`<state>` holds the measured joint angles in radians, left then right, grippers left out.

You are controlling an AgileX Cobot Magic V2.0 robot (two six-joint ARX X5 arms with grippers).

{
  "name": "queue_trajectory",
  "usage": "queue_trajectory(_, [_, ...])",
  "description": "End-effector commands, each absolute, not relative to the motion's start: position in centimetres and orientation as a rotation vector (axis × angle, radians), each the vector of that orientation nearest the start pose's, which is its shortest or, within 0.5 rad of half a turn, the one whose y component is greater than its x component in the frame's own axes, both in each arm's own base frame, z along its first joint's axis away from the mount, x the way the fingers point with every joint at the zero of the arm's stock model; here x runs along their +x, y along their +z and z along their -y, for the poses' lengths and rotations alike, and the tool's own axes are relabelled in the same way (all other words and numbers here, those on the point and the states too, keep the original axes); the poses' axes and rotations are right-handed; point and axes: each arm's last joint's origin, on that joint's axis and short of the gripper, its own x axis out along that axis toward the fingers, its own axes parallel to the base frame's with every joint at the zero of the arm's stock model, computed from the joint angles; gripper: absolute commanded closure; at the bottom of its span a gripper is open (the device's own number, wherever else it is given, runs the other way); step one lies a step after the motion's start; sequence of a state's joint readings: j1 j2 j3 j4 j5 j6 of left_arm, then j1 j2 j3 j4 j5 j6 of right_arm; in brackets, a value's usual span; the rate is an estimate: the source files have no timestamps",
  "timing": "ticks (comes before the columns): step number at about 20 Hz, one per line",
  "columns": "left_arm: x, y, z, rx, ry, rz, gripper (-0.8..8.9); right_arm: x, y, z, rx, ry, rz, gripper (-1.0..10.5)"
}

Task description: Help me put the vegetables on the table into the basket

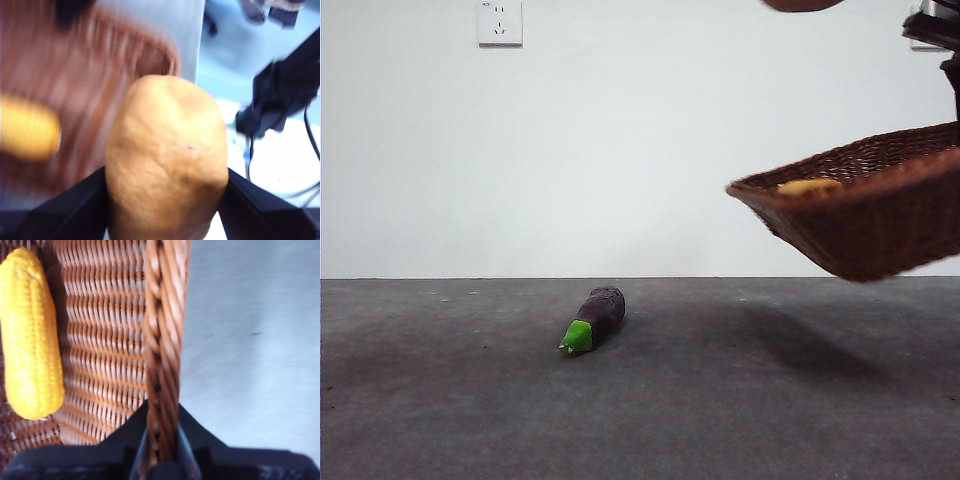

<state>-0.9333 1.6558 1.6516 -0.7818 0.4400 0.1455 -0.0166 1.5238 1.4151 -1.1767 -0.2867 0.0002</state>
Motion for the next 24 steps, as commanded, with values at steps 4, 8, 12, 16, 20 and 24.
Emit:
queue_trajectory(4, [20.0, 33.3, 31.3, 0.368, -1.337, -0.811, 8.22, 28.2, 30.7, -2.2, 0.183, 0.316, -1.295, 9.6])
queue_trajectory(8, [20.3, 31.3, 32.1, 0.464, -1.214, -0.867, 8.16, 28.1, 30.7, -3.6, 0.150, 0.360, -1.300, 9.6])
queue_trajectory(12, [20.1, 30.9, 32.5, 0.466, -1.219, -0.877, 7.29, 28.1, 30.7, -4.1, 0.148, 0.375, -1.299, 9.6])
queue_trajectory(16, [20.0, 30.9, 32.6, 0.428, -1.198, -0.901, 3.86, 28.0, 30.8, -4.4, 0.170, 0.412, -1.299, 9.6])
queue_trajectory(20, [20.0, 31.1, 32.7, 0.419, -1.201, -0.887, 1.14, 28.0, 30.8, -4.7, 0.192, 0.451, -1.299, 9.6])
queue_trajectory(24, [19.9, 33.2, 31.3, 0.420, -1.179, -0.917, 1.22, 28.0, 30.8, -4.6, 0.174, 0.428, -1.294, 9.6])
